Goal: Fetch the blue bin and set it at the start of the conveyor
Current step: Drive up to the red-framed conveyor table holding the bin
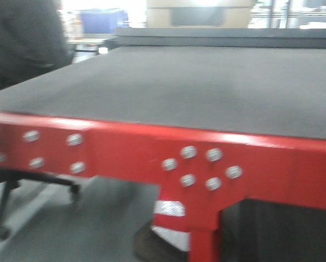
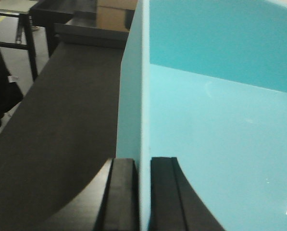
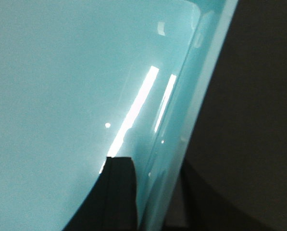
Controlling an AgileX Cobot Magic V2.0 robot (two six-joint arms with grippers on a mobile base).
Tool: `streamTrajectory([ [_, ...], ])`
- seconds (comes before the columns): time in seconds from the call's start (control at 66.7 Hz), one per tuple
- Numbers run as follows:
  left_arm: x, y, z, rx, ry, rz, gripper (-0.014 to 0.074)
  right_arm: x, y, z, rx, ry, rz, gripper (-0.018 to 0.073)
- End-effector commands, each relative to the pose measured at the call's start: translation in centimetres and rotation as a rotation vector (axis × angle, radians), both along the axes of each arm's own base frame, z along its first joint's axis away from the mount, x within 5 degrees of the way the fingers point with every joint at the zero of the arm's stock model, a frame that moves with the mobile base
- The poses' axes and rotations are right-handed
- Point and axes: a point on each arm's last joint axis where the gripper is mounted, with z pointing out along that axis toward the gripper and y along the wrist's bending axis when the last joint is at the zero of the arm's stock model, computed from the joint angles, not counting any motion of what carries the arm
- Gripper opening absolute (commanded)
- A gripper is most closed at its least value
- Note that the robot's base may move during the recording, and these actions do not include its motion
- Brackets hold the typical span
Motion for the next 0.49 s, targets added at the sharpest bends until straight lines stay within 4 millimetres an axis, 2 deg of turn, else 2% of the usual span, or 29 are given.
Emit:
streamTrajectory([
  [0.0, -0.68, -0.04, 1.53, -0.049, -0.083, -0.015, -0.0111, -0.43, -0.02, 1.25, -0.004, -0.083, 0.016, -0.0151],
  [0.479, -0.68, -0.04, 1.53, -0.049, -0.083, -0.015, -0.0111, -0.43, -0.02, 1.25, -0.004, -0.083, 0.016, -0.0151],
])
